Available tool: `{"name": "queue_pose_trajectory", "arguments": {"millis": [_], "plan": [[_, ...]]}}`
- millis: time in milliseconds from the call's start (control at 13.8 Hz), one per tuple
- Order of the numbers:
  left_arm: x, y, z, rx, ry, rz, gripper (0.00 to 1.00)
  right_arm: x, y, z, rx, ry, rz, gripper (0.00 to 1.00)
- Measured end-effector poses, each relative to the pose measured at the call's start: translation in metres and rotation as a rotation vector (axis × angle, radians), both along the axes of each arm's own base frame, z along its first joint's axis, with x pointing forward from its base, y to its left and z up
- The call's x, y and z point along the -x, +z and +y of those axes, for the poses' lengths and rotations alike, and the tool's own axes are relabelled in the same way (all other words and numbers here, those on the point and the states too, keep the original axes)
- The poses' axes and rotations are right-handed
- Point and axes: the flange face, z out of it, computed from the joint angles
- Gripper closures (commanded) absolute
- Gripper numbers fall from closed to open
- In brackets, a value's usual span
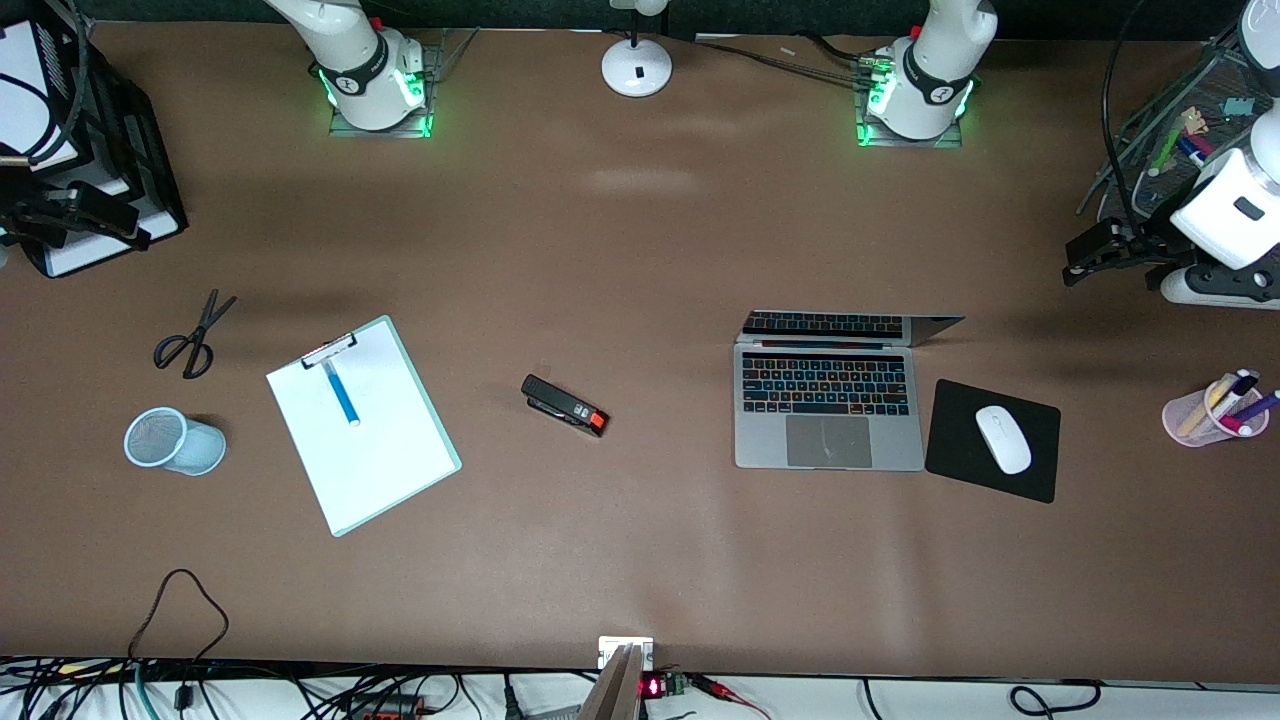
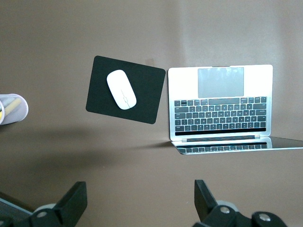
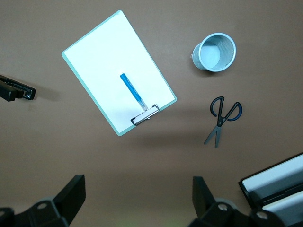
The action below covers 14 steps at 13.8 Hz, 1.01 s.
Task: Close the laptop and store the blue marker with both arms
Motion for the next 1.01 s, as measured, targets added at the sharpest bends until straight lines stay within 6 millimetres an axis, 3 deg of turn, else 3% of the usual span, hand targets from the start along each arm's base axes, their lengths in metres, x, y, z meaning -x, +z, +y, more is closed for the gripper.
{"name": "queue_pose_trajectory", "arguments": {"millis": [579, 1013], "plan": [[0.000, 0.001, -0.015, -0.024, -0.040, 0.003, 0.00, 0.001, 0.000, 0.001, 0.000, 0.001, 0.000, 0.00], [0.001, 0.001, -0.018, -0.024, -0.046, 0.004, 0.00, -0.025, -0.044, 0.003, 0.001, 0.007, 0.037, 0.00]]}}
